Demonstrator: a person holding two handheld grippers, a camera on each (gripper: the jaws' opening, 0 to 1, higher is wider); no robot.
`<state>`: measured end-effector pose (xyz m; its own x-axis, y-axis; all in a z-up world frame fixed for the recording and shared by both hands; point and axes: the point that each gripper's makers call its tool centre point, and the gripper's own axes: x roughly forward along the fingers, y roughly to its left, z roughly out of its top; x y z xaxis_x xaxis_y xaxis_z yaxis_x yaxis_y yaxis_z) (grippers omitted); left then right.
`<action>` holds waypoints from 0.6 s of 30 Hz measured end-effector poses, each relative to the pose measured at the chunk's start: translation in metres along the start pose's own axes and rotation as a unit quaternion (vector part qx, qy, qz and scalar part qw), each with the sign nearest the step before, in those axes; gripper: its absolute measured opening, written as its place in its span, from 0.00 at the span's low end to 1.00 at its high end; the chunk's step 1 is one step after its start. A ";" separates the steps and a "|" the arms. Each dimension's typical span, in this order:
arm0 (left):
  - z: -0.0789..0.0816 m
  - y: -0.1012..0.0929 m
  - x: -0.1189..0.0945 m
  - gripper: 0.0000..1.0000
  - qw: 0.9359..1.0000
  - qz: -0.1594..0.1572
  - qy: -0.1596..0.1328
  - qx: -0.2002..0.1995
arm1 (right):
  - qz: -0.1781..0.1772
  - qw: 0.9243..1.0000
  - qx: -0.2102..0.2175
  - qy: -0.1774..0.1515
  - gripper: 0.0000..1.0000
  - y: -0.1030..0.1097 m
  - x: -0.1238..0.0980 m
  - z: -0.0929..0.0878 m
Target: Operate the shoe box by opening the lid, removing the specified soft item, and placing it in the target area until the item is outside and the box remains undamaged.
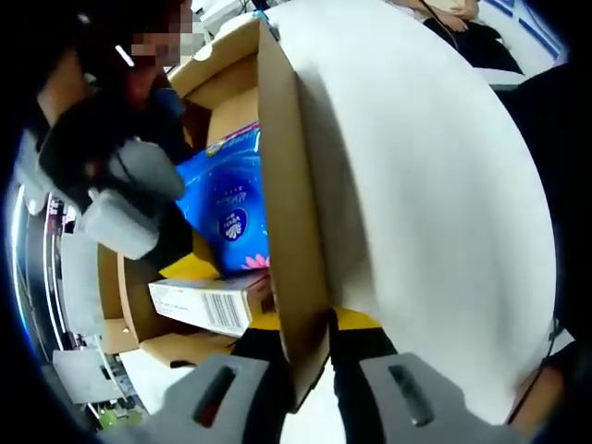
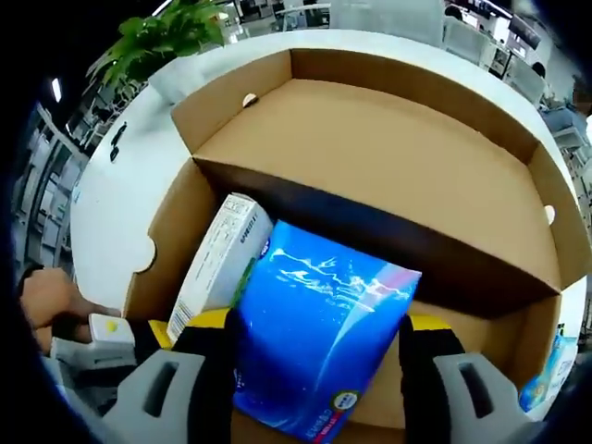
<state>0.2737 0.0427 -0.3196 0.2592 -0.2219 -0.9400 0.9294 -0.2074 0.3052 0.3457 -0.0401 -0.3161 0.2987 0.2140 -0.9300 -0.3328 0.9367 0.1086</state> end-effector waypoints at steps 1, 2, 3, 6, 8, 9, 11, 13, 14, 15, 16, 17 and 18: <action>0.000 0.000 0.000 0.13 1.000 0.000 0.001 -0.001 | -0.003 1.000 -0.003 -0.001 0.73 0.001 0.000 -0.001; 0.000 0.001 0.000 0.13 1.000 0.001 0.002 -0.001 | -0.005 1.000 -0.004 -0.005 0.73 0.001 -0.001 -0.002; 0.000 0.003 0.001 0.13 1.000 0.001 0.002 -0.002 | -0.003 1.000 -0.003 -0.008 0.73 0.000 -0.001 -0.003; 0.001 0.004 0.002 0.13 1.000 0.001 0.001 -0.002 | 0.002 1.000 0.000 -0.010 0.73 0.000 -0.001 -0.003; 0.001 0.003 0.002 0.13 1.000 0.001 0.002 -0.002 | 0.002 1.000 -0.002 -0.010 0.73 0.000 -0.001 -0.003; 0.001 0.003 0.002 0.13 1.000 0.002 0.002 -0.003 | 0.001 1.000 -0.003 -0.010 0.73 0.000 -0.002 -0.003; 0.001 0.002 0.002 0.13 1.000 0.002 0.002 -0.003 | 0.002 1.000 -0.005 -0.010 0.73 -0.001 -0.002 -0.004; 0.001 0.002 0.002 0.13 1.000 0.002 0.001 -0.003 | 0.003 1.000 -0.003 -0.010 0.73 -0.003 -0.003 -0.005; 0.001 0.001 0.002 0.13 1.000 0.002 0.002 -0.003 | 0.003 1.000 -0.002 -0.010 0.73 -0.004 -0.003 -0.005; 0.001 0.000 0.001 0.13 1.000 0.002 0.002 -0.003 | 0.001 1.000 -0.003 -0.010 0.73 -0.005 -0.004 -0.006; 0.001 0.000 0.001 0.13 1.000 0.002 0.002 -0.003 | 0.000 1.000 -0.003 -0.010 0.73 -0.006 -0.004 -0.006; 0.001 -0.001 0.001 0.13 1.000 0.002 0.002 -0.003 | -0.001 1.000 -0.003 -0.009 0.73 -0.008 -0.005 -0.008; 0.001 -0.001 0.001 0.13 1.000 0.002 0.001 -0.003 | -0.001 1.000 -0.001 -0.009 0.73 -0.010 -0.006 -0.010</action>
<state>0.2725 0.0413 -0.3208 0.2640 -0.2205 -0.9390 0.9296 -0.2014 0.3087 0.3385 -0.0529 -0.3151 0.3148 0.2169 -0.9240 -0.3347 0.9364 0.1058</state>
